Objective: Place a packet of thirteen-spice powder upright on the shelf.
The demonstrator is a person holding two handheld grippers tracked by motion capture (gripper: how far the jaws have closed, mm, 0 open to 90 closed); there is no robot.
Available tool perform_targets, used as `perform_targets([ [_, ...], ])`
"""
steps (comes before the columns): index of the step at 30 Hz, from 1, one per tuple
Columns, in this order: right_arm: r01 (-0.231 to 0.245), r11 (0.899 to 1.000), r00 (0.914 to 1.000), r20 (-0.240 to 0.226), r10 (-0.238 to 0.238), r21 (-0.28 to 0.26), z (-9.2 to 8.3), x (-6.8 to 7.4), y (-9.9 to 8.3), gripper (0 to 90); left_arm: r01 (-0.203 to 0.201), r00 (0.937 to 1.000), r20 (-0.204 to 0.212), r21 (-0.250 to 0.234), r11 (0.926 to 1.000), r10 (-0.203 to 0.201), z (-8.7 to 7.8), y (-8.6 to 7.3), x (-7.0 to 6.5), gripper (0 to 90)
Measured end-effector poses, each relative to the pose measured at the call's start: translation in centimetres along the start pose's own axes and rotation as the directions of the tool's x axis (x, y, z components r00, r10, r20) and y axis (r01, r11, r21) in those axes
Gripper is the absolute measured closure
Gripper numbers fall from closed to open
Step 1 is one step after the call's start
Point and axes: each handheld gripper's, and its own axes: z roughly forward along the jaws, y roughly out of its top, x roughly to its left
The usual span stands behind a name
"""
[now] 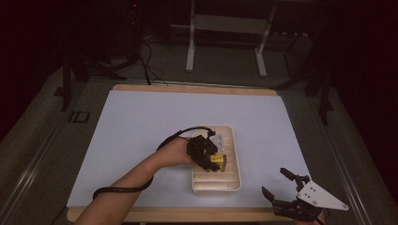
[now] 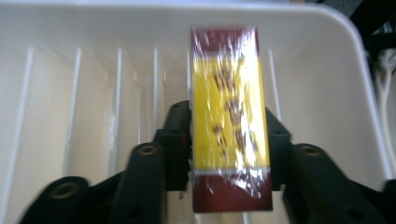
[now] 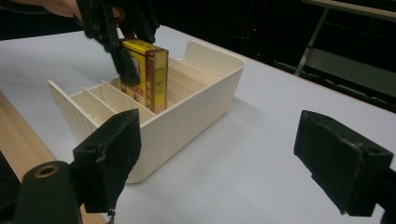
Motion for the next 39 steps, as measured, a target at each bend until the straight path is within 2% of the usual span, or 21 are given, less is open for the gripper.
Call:
perform_targets([
  [1, 0.0, 1.0, 1.0, 0.0, 0.0, 0.001, 0.0, 0.0, 0.0, 14.8, -0.002, 1.0, 0.003, 0.004, 1.0, 0.002, 0.2, -0.1, 0.0, 58.1],
  [3, -0.001, 1.0, 1.0, 0.0, 0.001, 0.0, 0.0, 0.0, 0.0, 14.8, 0.008, 0.9999, 0.007, -0.003, 1.0, -0.008, 0.1, -0.3, 0.0, 58.0],
  [7, -0.001, 1.0, 1.0, -0.001, 0.001, 0.002, 0.0, 0.0, 0.0, 14.8, 0.037, 0.9992, 0.018, -0.062, 0.9974, -0.036, -0.9, -0.7, 0.1, 58.0],
  [13, -0.002, 1.0, 1.0, 0.0, 0.002, 0.001, 0.0, 0.0, 0.0, 14.9, 0.052, 0.9987, 0.01, -0.117, 0.9918, -0.051, -2.6, -1.4, -0.1, 55.2],
  [16, -0.002, 1.0, 1.0, 0.001, 0.002, 0.003, 0.0, 0.0, 0.0, 14.8, 0.052, 0.9986, -0.005, -0.135, 0.9895, -0.053, -3.6, -1.8, -0.5, 55.2],
  [19, -0.002, 1.0, 1.0, 0.002, 0.002, 0.003, 0.0, 0.0, 0.0, 14.8, 0.06, 0.9966, -0.048, -0.152, 0.9865, -0.068, -4.7, -2.4, -0.8, 51.3],
  [21, -0.003, 1.0, 1.0, 0.002, 0.003, 0.003, 0.0, 0.0, 0.0, 14.8, 0.097, 0.9938, -0.038, -0.174, 0.98, -0.105, -5.4, -2.8, -0.9, 46.8],
  [23, -0.003, 1.0, 1.0, 0.002, 0.003, 0.003, 0.0, 0.0, 0.0, 14.8, 0.108, 0.9916, -0.049, -0.187, 0.9764, -0.119, -5.9, -3.2, -1.1, 43.8],
  [27, -0.003, 1.0, 1.0, 0.003, 0.003, 0.004, 0.0, 0.0, 0.0, 14.8, 0.135, 0.9877, -0.05, -0.21, 0.9684, -0.148, -6.7, -3.9, -1.6, 32.1],
  [28, -0.003, 1.0, 1.0, 0.003, 0.003, 0.004, 0.0, 0.0, 0.0, 14.8, 0.142, 0.9865, -0.049, -0.217, 0.9657, -0.156, -6.9, -4.0, -1.7, 27.6],
  [30, -0.004, 1.0, 1.0, 0.003, 0.004, 0.004, 0.1, -0.1, 0.0, 14.8, 0.165, 0.9813, -0.056, -0.246, 0.9551, -0.184, -7.1, -4.4, -2.0, 20.9],
  [31, -0.003, 1.0, 1.0, 0.004, 0.003, 0.005, 0.1, -0.1, 0.0, 14.8, 0.174, 0.9805, -0.045, -0.252, 0.9519, -0.191, -7.3, -4.6, -2.1, 16.8],
  [32, -0.003, 1.0, 1.0, 0.005, 0.003, 0.006, 0.1, 0.0, 0.0, 14.8, 0.171, 0.9831, -0.017, -0.263, 0.9495, -0.182, -7.3, -4.8, -2.2, 10.9],
  [33, -0.003, 1.0, 1.0, 0.005, 0.003, 0.005, 0.1, 0.0, 0.0, 14.8, 0.178, 0.9821, -0.013, -0.269, 0.9467, -0.188, -7.4, -5.0, -2.2, 3.7],
  [37, -0.004, 1.0, 1.0, 0.006, 0.004, 0.003, 0.0, 0.0, 0.0, 14.8, 0.206, 0.9733, -0.035, -0.299, 0.9316, -0.227, -7.7, -6.0, -2.4, 2.0],
  [39, -0.004, 1.0, 1.0, 0.006, 0.004, 0.003, 0.0, 0.0, 0.0, 14.8, 0.226, 0.9661, -0.047, -0.325, 0.9184, -0.254, -8.0, -6.5, -2.5, 1.9],
])
